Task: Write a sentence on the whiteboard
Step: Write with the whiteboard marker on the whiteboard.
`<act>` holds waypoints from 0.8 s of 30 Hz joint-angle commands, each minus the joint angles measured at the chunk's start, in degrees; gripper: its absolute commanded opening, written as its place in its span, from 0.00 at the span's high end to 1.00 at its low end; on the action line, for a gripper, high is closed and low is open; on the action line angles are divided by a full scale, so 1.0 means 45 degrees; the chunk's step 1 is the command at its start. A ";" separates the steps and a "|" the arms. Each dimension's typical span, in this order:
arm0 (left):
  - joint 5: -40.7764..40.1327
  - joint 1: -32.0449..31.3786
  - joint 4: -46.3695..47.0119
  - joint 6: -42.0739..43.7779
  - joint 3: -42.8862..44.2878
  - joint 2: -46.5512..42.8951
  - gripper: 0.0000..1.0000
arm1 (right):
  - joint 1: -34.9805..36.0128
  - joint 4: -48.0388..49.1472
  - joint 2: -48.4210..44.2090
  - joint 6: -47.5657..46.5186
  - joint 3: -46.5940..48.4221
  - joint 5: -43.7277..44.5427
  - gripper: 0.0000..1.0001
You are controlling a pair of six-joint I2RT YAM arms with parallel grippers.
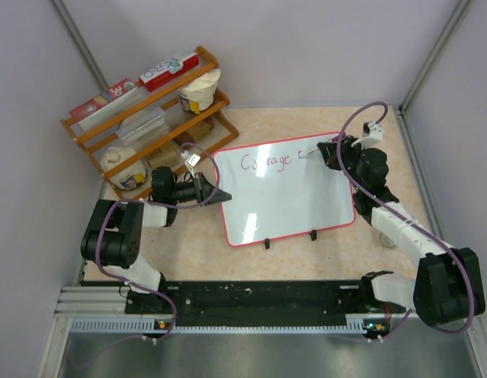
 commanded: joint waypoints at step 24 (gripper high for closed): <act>-0.0849 0.0005 0.0373 0.0940 0.0248 0.0122 1.00 | -0.0095 -0.0104 -0.1103 -0.0182 0.0385 0.0860 1.00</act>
